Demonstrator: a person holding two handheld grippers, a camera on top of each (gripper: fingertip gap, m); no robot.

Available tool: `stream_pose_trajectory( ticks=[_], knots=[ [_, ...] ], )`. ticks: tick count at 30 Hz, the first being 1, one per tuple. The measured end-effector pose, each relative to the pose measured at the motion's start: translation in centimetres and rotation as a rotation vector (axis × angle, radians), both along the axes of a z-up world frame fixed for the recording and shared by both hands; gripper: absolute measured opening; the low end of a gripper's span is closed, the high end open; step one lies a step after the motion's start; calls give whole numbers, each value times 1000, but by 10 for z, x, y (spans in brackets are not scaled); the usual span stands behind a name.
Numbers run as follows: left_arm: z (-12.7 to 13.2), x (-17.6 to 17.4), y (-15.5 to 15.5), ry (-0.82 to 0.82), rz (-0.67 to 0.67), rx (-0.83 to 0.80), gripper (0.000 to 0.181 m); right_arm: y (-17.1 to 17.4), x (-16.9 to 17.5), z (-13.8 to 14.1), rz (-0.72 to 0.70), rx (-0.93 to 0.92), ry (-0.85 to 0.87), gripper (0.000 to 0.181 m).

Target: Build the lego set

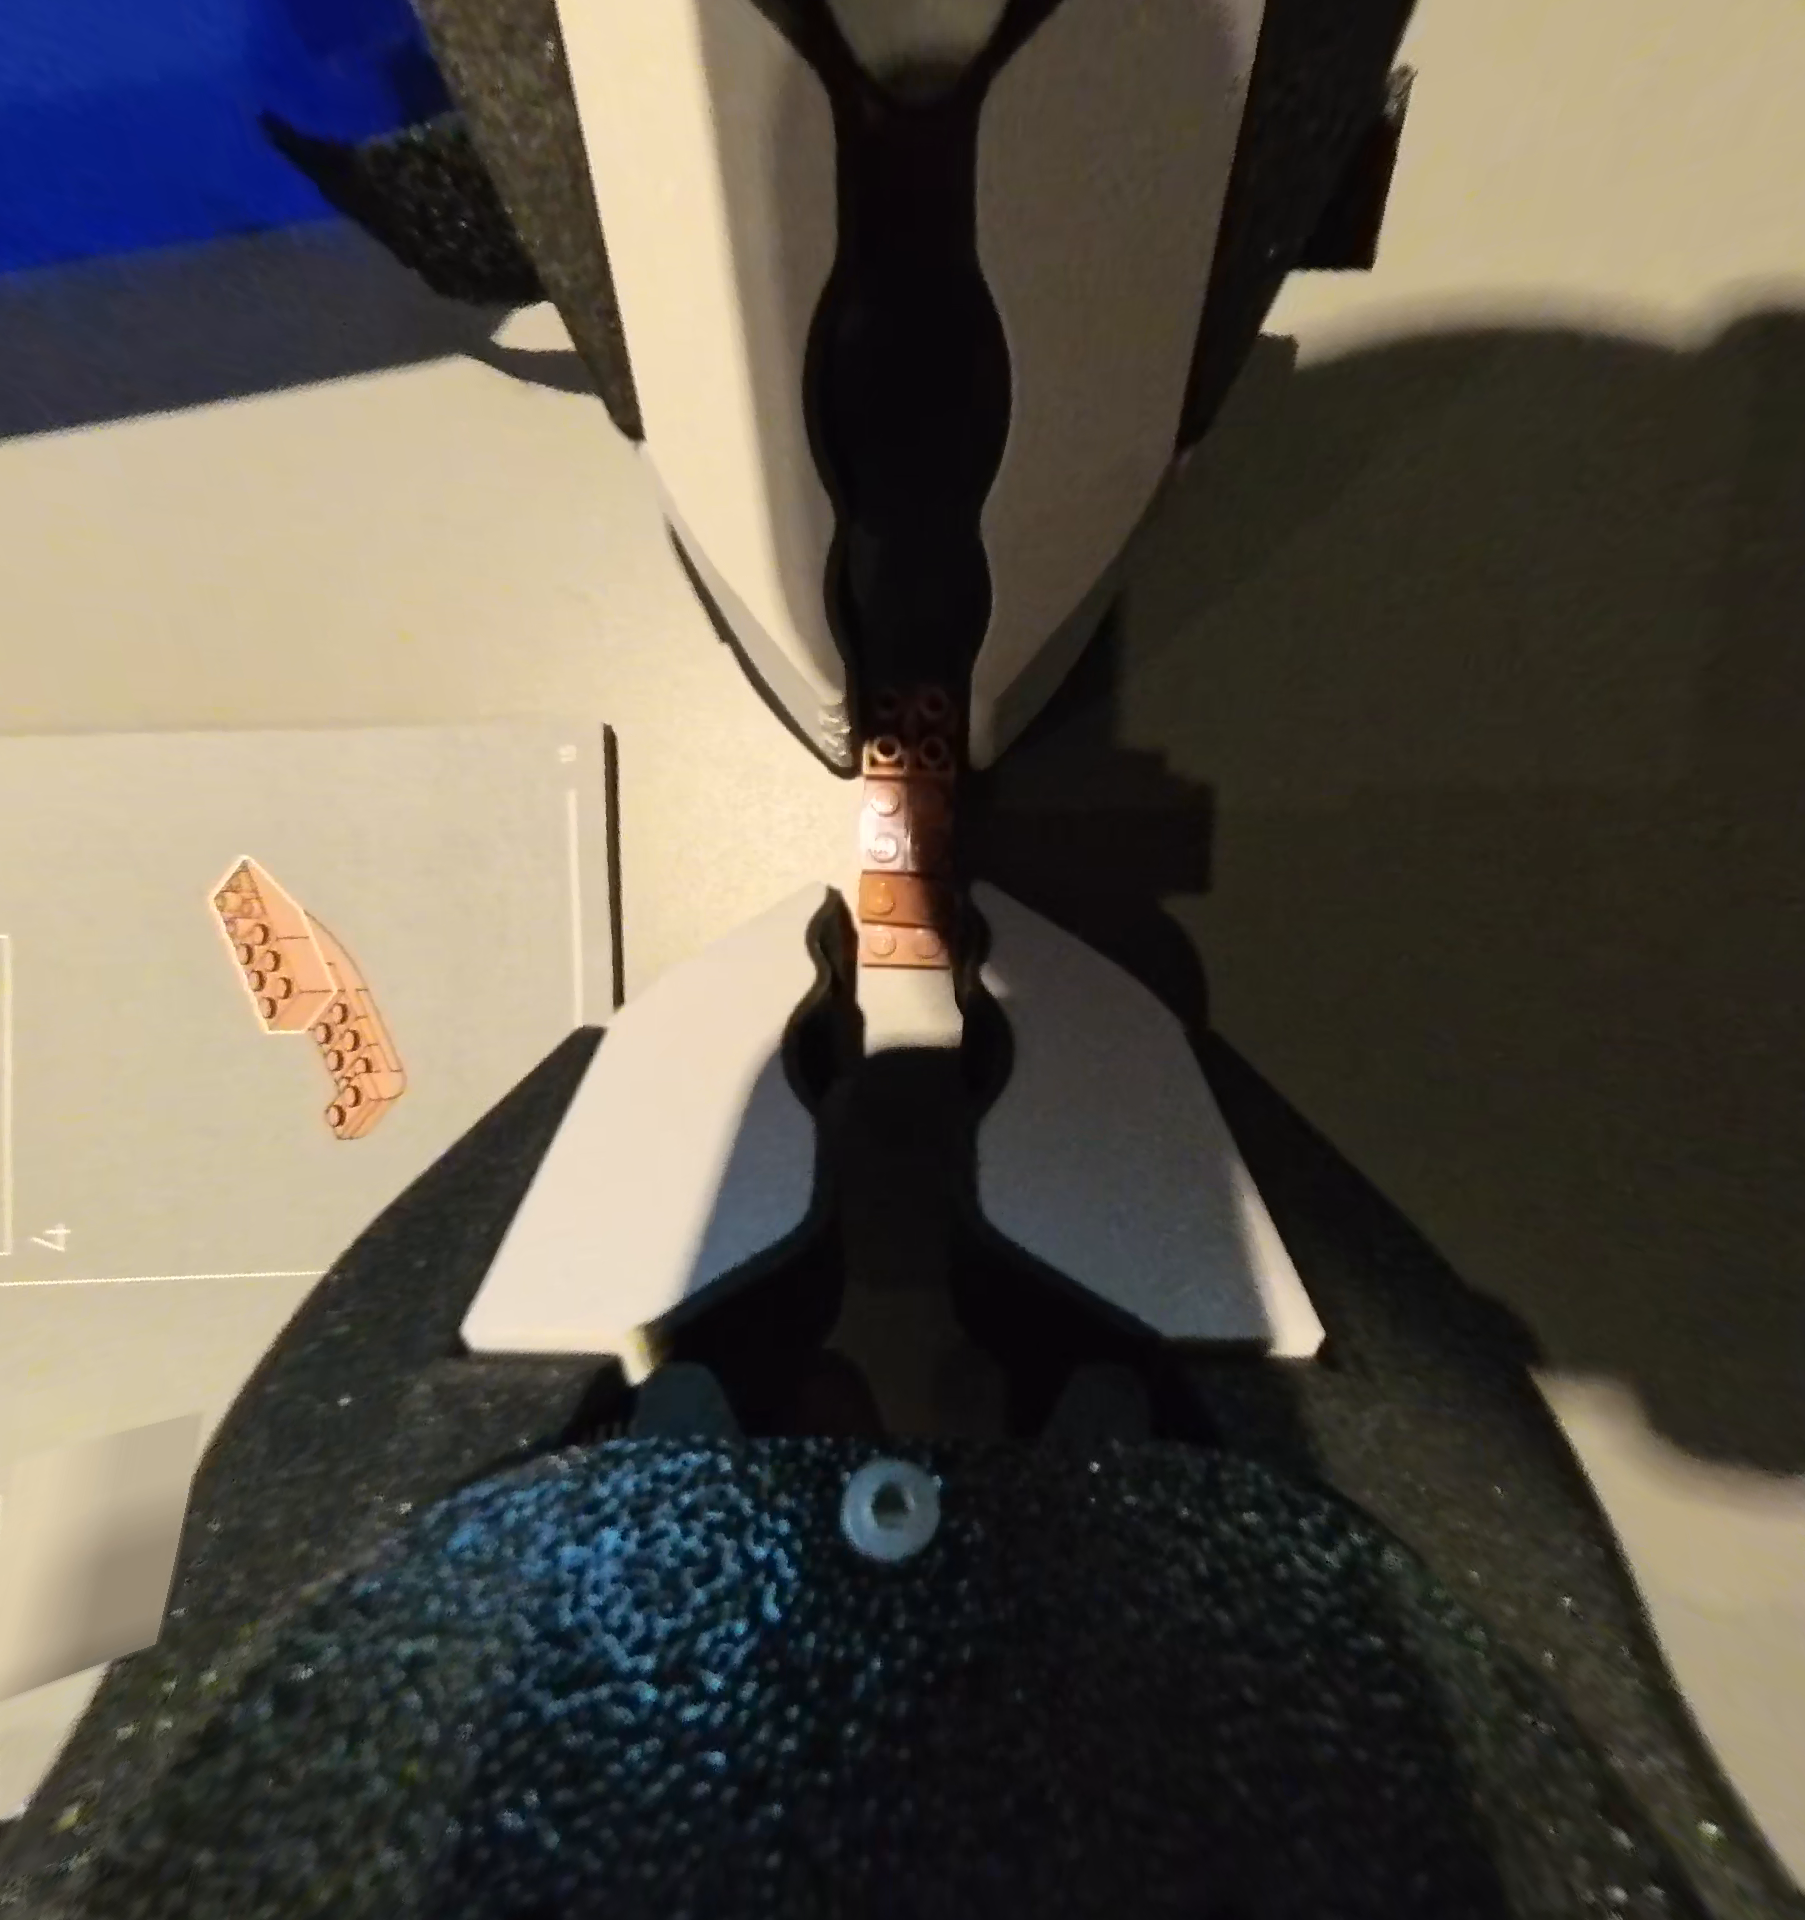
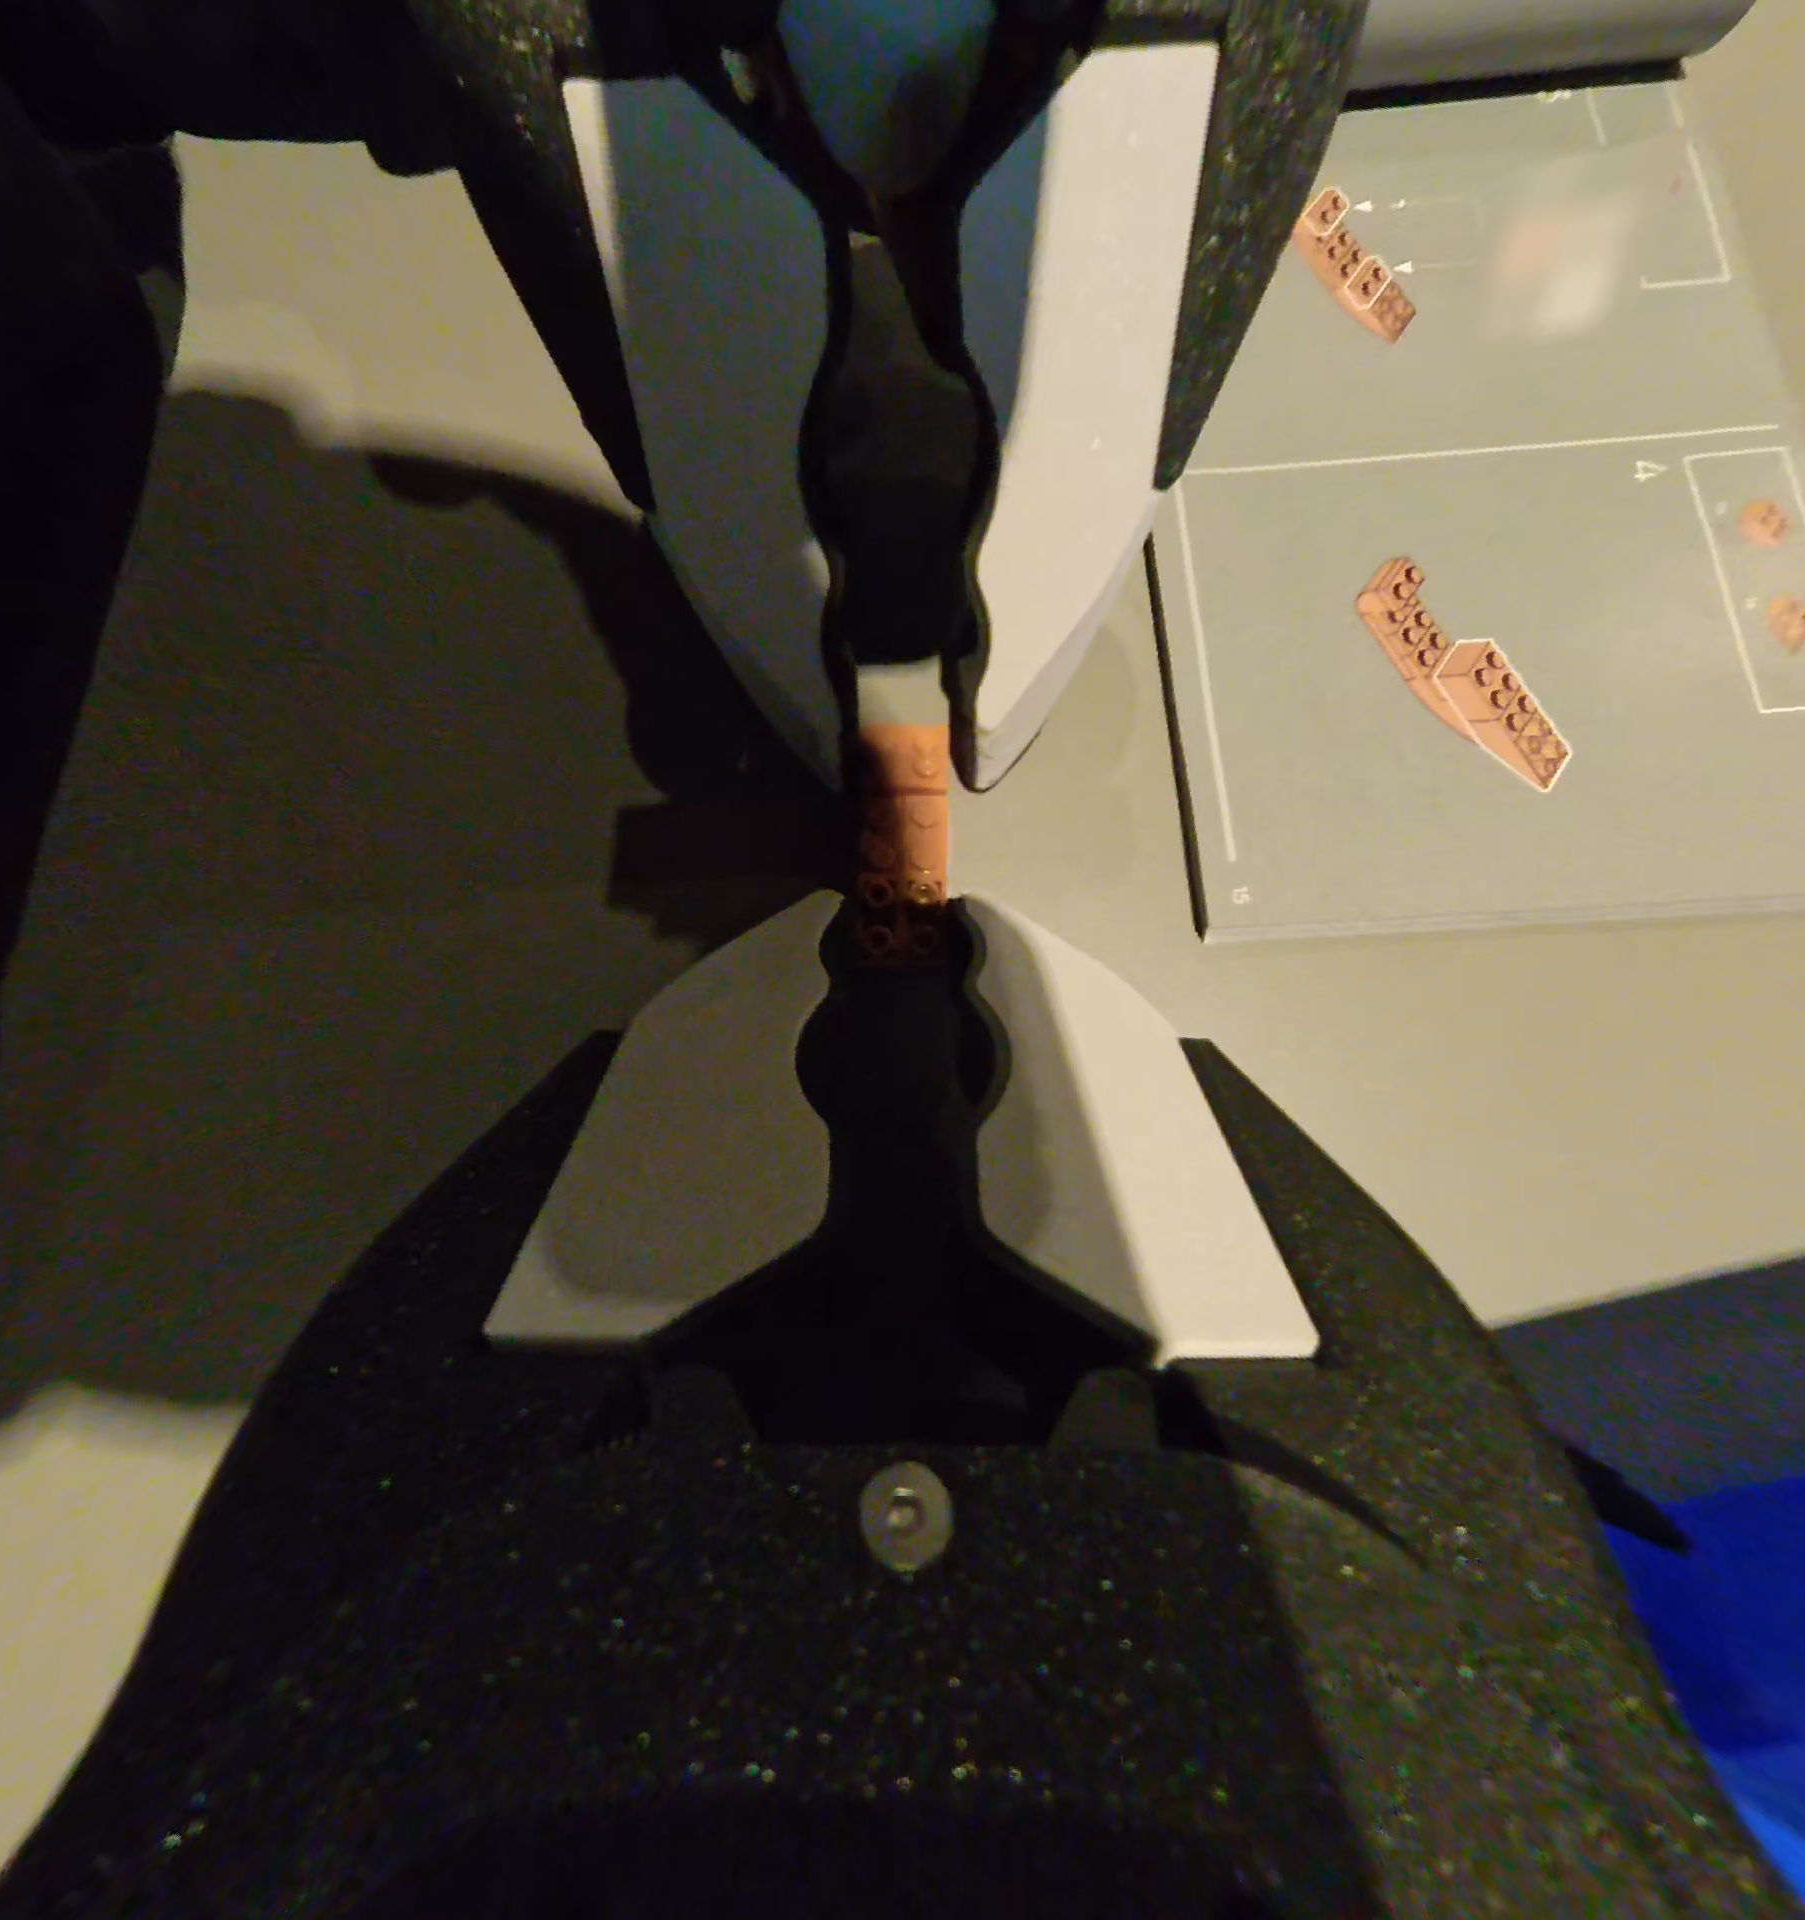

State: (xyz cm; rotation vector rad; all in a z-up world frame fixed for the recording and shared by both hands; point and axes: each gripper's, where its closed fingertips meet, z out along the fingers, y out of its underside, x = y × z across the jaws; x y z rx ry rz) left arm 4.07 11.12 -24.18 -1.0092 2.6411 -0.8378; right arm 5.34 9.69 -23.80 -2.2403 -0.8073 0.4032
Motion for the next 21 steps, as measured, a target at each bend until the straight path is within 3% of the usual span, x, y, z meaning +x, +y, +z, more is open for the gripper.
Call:
stream_pose_trajectory(
  ticks=[8,16,21],
  knots=[
    [16,0,6,-132,-38,-21,26,0,1,6,-9,9,62,16],
    [60,-8,8,-602,-228,-108,31,-4,1,19,1,26,180,16],
    [62,0,18,-859,-244,25,32,-7,2,34,-4,20,324,16]
  ],
)
